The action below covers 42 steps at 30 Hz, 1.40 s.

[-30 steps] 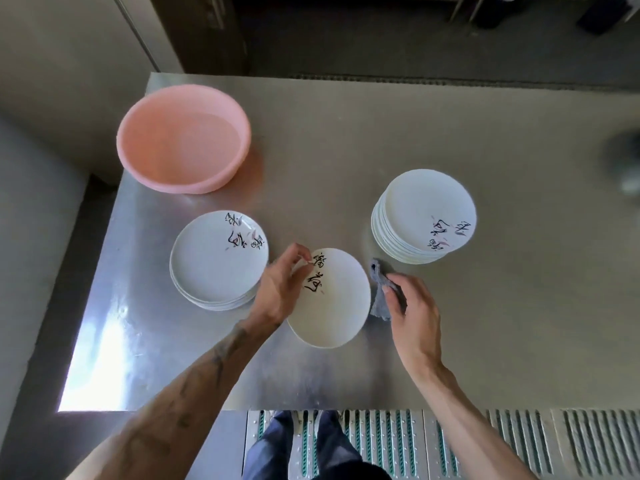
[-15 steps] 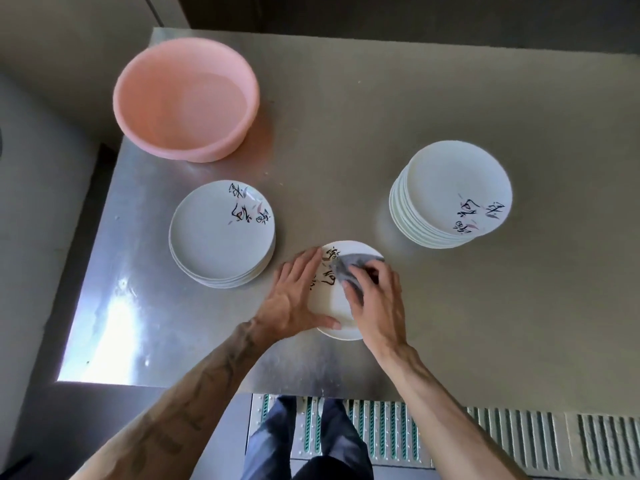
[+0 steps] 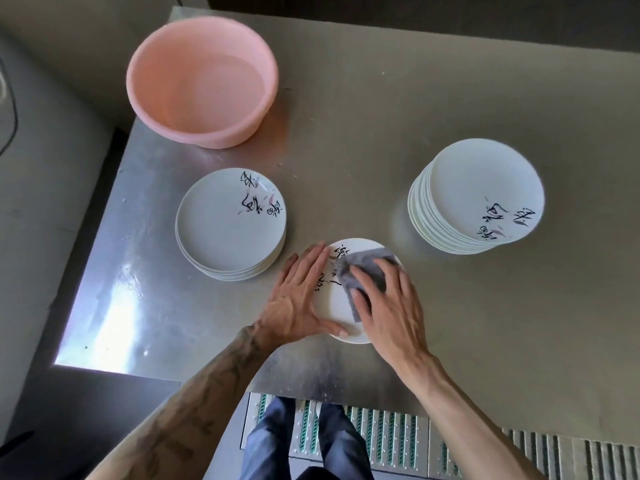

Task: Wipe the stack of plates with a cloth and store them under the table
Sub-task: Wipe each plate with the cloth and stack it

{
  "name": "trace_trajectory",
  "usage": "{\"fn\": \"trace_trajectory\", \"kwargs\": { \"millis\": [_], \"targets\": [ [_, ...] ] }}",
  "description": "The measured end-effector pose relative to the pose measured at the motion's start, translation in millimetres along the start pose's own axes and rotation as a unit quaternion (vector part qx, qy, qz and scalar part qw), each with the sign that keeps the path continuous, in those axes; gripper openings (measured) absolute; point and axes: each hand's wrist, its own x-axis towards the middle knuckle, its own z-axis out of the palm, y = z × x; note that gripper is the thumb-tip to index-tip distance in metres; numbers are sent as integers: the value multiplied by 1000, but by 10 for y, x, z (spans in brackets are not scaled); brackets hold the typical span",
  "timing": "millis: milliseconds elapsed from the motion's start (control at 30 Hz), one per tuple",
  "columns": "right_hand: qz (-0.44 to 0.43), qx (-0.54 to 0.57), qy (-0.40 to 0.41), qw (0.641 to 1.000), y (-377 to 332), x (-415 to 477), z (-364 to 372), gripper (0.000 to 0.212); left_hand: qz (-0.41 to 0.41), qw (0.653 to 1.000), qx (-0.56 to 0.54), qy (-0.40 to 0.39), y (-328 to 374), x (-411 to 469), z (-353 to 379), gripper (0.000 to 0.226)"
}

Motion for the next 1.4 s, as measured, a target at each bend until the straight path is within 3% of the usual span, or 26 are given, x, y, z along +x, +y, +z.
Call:
{"fn": "trace_trajectory", "kwargs": {
  "millis": [233,500,700,900,1033,1233,1400],
  "targets": [
    [0,-27,14,1000,7,169,53,45,18,1000,10,-3,-42,-22,-15,153],
    [-186,6,-75,980,24,-14,45,38,13,1000,18,2,-40,-3,12,152],
    [-210,39,-97,972,35,85,-10,43,17,1000,23,2,-39,-2,6,151],
    [-101,-11,-32,994,94,406,-125,50,4,1000,14,0,-35,1,3,152],
    [-56,-57,-30,996,235,130,-270,49,1,1000,10,-8,-37,14,12,153],
    [-87,64,-93,990,-12,-161,-164,54,5,1000,20,-4,-45,9,27,155],
    [-80,-26,-53,995,-62,320,-55,57,3,1000,20,-6,-55,13,37,151]
  ]
}}
